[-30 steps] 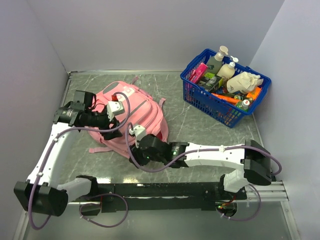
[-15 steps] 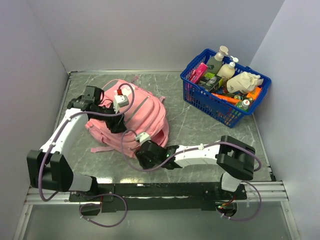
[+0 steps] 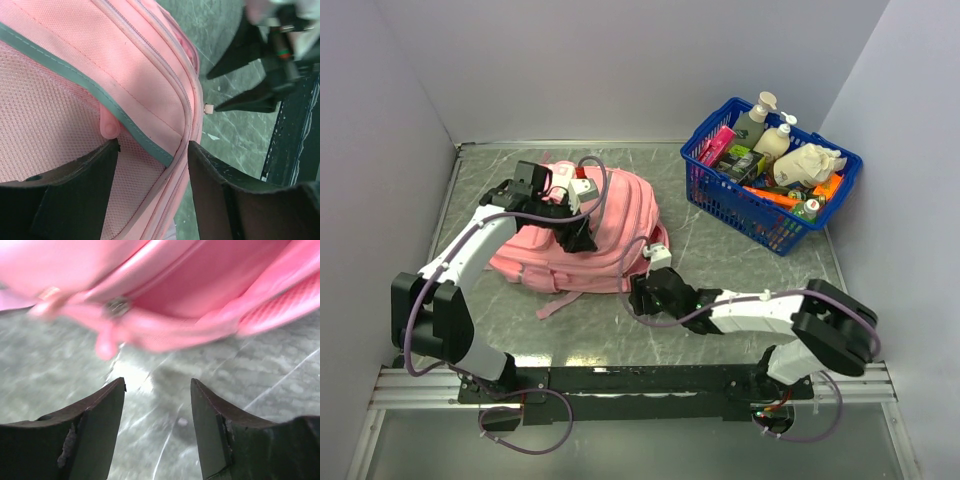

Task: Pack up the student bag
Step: Zip the student bag at the center of the board.

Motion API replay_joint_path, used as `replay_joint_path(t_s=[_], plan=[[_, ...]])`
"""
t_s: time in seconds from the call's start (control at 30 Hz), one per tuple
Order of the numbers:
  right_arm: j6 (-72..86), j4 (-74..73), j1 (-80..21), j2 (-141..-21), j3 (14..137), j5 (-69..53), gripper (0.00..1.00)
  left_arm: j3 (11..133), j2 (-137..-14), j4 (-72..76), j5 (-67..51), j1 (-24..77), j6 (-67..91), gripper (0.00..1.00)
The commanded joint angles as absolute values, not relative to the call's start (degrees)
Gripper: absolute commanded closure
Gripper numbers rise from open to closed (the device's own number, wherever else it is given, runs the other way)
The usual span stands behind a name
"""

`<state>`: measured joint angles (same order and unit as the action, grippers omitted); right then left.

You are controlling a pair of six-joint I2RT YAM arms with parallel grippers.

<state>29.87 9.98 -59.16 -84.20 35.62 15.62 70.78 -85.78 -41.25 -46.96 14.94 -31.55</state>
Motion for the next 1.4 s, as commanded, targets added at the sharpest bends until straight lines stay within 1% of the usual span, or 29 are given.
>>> replay_joint_path(t_s=[0.0, 0.07, 0.2, 0.3, 0.63, 0.9, 1.37], plan=[[27.3, 19.9, -60.1, -77.6, 30.7, 14.7, 0.37, 71.3, -87.3, -36.5, -41.8, 14.9, -29.5, 0.36], [26.6, 20.7, -60.2, -76.4, 30.1, 14.0, 0.37, 71.5, -87.3, -36.4, -41.4, 14.8, -29.2, 0.36], [25.2, 20.0, -60.0, -78.1, 32.8, 12.4, 0.37, 71.9, -87.3, -36.6, -41.0, 14.7, -28.7, 0.36], [23.9, 19.4, -59.9, -80.4, 35.6, 10.6, 0.38, 72.2, -87.0, -36.9, -40.6, 14.7, -28.8, 0.36], [22.8, 17.0, -58.4, -89.0, 43.7, 10.6, 0.40, 71.6, -85.4, -37.6, -40.9, 14.2, -28.9, 0.35], [23.5, 14.9, -57.9, -91.5, 45.1, 12.3, 0.43, 72.0, -85.1, -38.4, -41.7, 13.5, -29.5, 0.35], [22.1, 14.4, -57.4, -89.0, 43.2, 18.0, 0.40, 71.0, -84.7, -39.1, -42.6, 13.4, -30.6, 0.35]])
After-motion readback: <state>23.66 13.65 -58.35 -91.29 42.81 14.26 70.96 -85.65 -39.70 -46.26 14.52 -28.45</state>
